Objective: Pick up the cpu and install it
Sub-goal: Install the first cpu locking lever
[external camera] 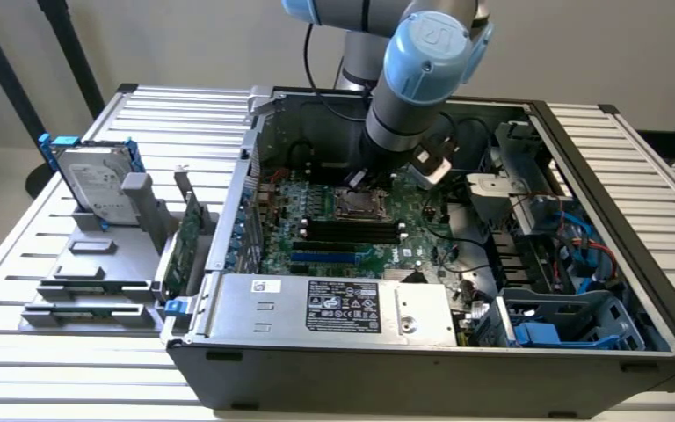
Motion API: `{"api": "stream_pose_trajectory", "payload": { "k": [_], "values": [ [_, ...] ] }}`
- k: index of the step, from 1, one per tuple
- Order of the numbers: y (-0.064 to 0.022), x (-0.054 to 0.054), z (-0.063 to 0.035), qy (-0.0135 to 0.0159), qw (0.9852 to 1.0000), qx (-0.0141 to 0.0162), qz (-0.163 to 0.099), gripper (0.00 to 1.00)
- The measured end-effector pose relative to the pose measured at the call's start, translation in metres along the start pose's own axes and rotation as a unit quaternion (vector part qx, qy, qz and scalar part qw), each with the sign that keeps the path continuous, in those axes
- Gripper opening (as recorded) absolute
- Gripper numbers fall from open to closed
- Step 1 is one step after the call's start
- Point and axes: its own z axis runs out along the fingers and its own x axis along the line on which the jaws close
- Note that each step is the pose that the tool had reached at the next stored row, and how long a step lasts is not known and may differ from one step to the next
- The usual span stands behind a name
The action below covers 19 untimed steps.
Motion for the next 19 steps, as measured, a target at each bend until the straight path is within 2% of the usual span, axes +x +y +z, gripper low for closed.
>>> {"api": "stream_pose_trajectory", "payload": {
  "k": [8, 19],
  "values": [
    [0.003, -0.0018, -0.0017, 0.0009, 1.0, 0.0018, -0.002, 0.11],
    [0.0025, -0.0021, -0.0046, 0.0049, 1.0, 0.0061, -0.003, 0.11]
  ]
}}
